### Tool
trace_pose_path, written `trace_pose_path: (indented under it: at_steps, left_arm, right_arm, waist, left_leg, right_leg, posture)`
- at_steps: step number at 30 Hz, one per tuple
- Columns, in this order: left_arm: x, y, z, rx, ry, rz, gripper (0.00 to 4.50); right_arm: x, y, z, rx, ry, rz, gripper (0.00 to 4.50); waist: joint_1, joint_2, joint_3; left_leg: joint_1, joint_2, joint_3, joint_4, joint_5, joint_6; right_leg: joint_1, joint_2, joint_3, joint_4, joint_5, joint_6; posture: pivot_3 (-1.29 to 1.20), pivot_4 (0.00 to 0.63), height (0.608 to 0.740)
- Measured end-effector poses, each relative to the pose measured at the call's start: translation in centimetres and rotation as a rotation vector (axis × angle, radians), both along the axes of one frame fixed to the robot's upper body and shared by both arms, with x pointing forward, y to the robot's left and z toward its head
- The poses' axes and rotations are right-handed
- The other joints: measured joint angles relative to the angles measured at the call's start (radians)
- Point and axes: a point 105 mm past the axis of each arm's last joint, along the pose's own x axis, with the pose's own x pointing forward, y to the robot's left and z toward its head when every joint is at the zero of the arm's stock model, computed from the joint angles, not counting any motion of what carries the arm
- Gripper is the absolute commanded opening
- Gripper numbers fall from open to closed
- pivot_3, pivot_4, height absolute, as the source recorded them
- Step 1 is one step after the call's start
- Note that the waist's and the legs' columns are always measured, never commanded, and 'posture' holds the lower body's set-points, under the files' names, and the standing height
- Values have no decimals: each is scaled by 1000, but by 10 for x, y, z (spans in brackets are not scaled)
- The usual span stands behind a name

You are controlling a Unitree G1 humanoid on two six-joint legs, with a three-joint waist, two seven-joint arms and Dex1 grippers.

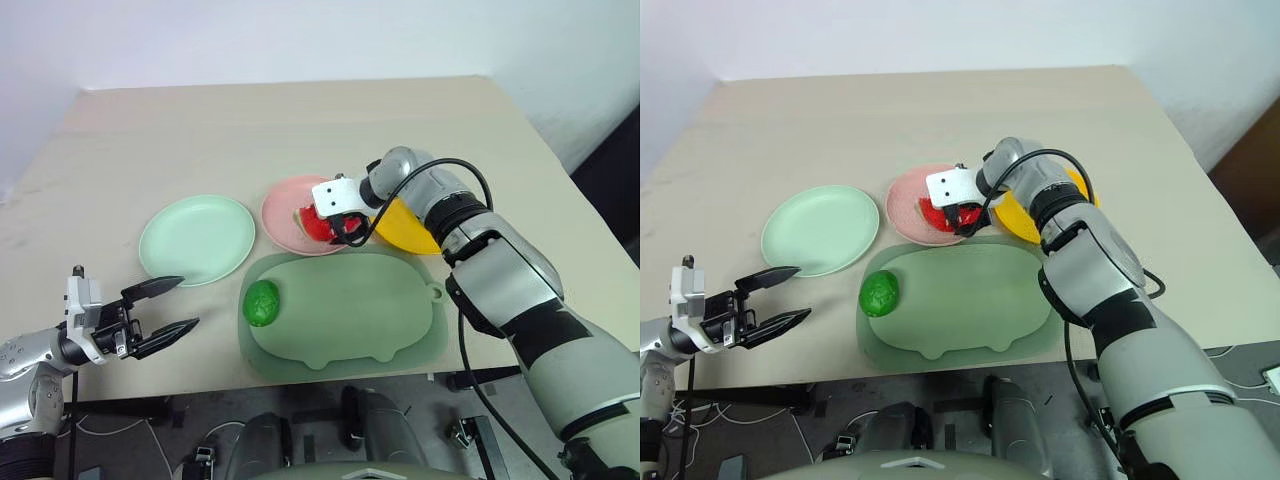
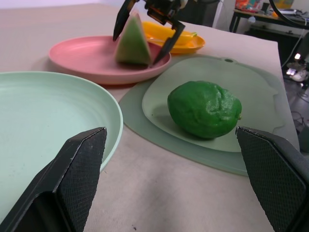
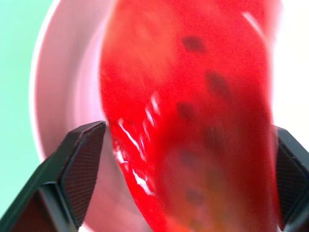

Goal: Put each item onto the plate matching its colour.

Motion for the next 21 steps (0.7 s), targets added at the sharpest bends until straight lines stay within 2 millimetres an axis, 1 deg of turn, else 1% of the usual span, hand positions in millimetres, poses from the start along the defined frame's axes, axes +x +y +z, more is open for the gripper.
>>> trace_pose_path:
  at_steps: [2,4,5,7,9,10,11,12,13,15,17,19,21]
  left_arm:
    - [1,0,1,0,-3,5,4500]
    - [1,-2,3,0,-7,0,4500]
    - [1,-3,4,0,-7,-7,4500]
    - [2,-5,5,-3,-7,-14,4500]
    - [2,-8,7,-11,-5,-30,4500]
    - [3,-9,7,-15,-2,-32,4500]
    - [2,-10,8,-19,3,-37,4500]
    - [2,-10,8,-18,8,-39,4500]
    - [2,-11,9,-13,11,-43,4500]
    - [2,-13,9,-9,26,-40,4500]
    - [0,-18,12,-5,32,-45,4500]
    - [-3,-23,16,-7,37,-51,4500]
    - [-6,-26,16,-10,48,-50,4500]
  right_arm:
    - [-1,0,10,69,26,-7,4493]
    - [-1,-1,26,131,41,-3,4493]
    - [-3,-3,39,177,50,12,4493]
    - [-7,-10,58,237,63,30,4493]
    - [-13,-30,82,328,77,39,4493]
    - [-17,-40,87,358,88,34,4493]
    - [-24,-57,89,392,115,21,4493]
    - [-28,-68,87,408,139,2,4493]
    - [-35,-83,82,440,179,-22,4493]
    - [-45,-102,72,479,246,-67,4493]
    - [-63,-125,62,517,314,-109,4493]
    - [-83,-141,54,533,369,-123,4493]
    - [-98,-148,47,550,404,-118,4493]
  waist:
    - [0,0,0]
    - [2,0,0]
    - [4,0,0]
    - [5,0,0]
    - [9,0,0]
    - [11,0,0]
    - [13,0,0]
    - [14,0,0]
    - [16,0,0]
    - [19,0,0]
    - [24,1,0]
    - [28,1,1]
    - [27,2,1]
  left_leg:
    - [0,0,0,0,0,0]
    - [0,0,0,0,0,0]
    - [-1,0,-1,0,0,0]
    - [-1,0,-1,0,0,0]
    - [-2,0,-3,0,0,0]
    - [-2,0,-3,0,0,1]
    - [-2,0,-4,0,-1,1]
    - [-2,0,-3,0,-1,1]
    - [-2,0,-4,0,-1,1]
    - [-2,0,-3,0,-1,1]
    - [-1,0,-3,0,-2,3]
    - [0,1,-3,0,-4,6]
    - [2,0,-2,0,-4,6]
  right_leg:
    - [0,0,0,0,0,0]
    - [0,0,0,0,0,0]
    - [0,-1,0,0,0,0]
    - [0,-1,-1,0,0,0]
    - [1,-2,-2,-1,0,0]
    - [1,-2,-3,-1,0,0]
    - [2,-2,-3,-2,0,0]
    - [2,-2,-4,-2,0,0]
    - [1,-2,-4,-2,0,0]
    - [1,-2,-3,-3,0,1]
    - [0,-2,-3,-3,0,0]
    - [1,-1,-3,-3,0,0]
    - [2,0,-1,-3,0,0]
  posture:
    - [0,150,736]
    - [0,150,736]
    - [0,150,736]
    - [0,150,736]
    - [0,150,736]
    - [0,150,736]
    - [0,150,736]
    - [0,150,736]
    - [0,150,736]
    - [0,150,736]
    - [0,150,736]
    - [0,150,736]
    - [0,150,736]
